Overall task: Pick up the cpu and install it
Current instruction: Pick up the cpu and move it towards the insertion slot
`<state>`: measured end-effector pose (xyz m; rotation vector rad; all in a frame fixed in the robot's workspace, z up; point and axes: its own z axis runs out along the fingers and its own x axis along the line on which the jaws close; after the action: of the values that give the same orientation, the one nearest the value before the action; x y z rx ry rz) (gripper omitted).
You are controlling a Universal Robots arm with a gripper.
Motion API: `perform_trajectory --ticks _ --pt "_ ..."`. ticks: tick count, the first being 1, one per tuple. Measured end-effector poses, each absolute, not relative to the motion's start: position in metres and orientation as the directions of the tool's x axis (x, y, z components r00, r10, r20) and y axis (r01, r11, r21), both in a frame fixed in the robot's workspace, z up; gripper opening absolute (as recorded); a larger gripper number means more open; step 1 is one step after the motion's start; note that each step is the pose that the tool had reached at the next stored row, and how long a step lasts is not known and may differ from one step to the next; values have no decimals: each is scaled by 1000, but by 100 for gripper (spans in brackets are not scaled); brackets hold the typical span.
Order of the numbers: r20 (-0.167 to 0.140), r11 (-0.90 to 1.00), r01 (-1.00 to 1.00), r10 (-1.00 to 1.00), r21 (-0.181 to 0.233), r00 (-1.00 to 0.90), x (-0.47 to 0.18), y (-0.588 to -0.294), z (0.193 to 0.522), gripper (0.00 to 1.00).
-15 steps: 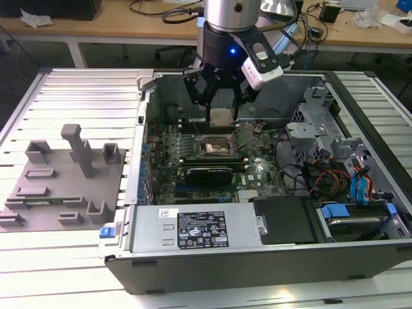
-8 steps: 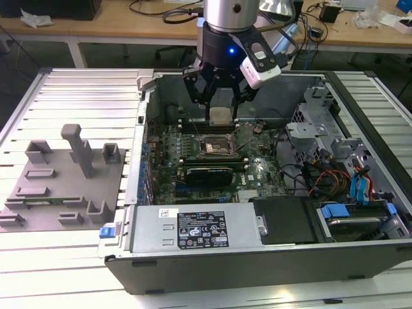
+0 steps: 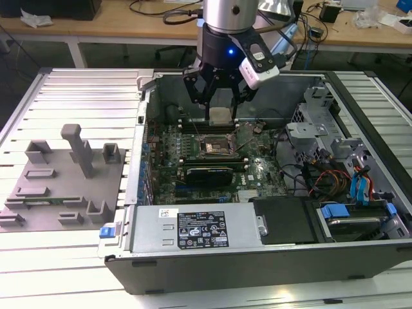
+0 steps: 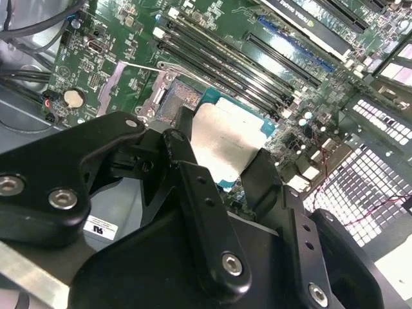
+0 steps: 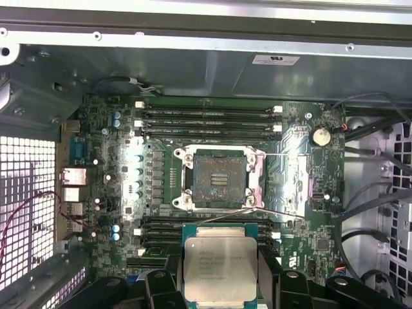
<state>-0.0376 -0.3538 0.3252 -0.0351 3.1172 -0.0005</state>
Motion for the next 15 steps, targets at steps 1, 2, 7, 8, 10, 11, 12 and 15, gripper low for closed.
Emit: perform_trajectory --ticks 1,2,7,8,10,11,12,15 --pt "-24 1000 -22 -22 -1 -999 -38 -353 324 55" --pt "-24 1000 -22 -22 -1 -999 -38 -352 323 55" --pt "-24 1000 -22 -22 -1 -999 -38 -349 314 55" --pt "-24 1000 -22 -22 -1 -999 -38 -348 313 55" --pt "-24 1000 -22 -22 -1 -999 -38 -347 311 55" --pt "-24 1000 -22 -22 0 -999 -38 -346 310 55" --pt "-24 1000 -22 -22 0 -999 -38 -346 309 55" --pt "-24 1000 -22 -22 -1 -999 -38 -344 307 55"
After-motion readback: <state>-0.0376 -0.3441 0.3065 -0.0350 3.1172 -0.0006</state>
